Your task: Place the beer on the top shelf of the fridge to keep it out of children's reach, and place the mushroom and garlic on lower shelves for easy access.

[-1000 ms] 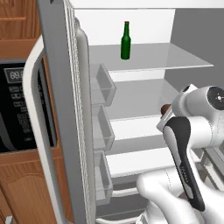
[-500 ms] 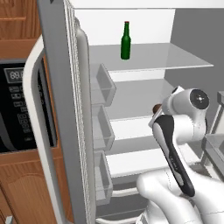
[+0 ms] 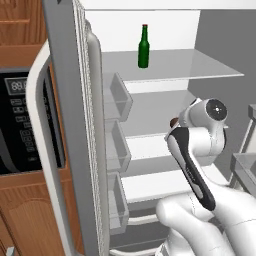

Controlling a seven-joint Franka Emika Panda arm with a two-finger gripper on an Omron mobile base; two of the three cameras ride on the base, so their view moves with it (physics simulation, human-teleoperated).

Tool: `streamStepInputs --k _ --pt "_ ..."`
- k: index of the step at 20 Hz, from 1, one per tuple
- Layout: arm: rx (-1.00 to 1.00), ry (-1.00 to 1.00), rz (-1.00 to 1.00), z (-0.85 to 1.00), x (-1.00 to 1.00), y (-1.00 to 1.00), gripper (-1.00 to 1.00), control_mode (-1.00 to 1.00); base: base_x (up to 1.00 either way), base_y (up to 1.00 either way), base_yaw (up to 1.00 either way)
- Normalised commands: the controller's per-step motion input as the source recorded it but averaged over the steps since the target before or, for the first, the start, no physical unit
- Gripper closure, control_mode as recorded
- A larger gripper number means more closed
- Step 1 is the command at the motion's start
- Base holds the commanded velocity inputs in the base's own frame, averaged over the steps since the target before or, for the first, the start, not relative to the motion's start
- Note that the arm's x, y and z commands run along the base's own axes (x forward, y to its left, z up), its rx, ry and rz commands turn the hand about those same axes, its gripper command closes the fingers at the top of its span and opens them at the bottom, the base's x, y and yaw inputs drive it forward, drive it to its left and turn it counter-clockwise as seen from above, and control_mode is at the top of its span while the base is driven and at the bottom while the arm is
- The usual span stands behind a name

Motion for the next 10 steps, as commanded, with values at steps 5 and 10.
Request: streamStepInputs --k 5,10 --pt "0.16 0.00 -0.19 -0.17 0.28 0.00 1.00 -1.00 0.00 0.00 0.00" --pt "0.17 0.00 -0.15 -0.25 0.36 0.00 1.00 -1.00 0.00 0.00 0.00"
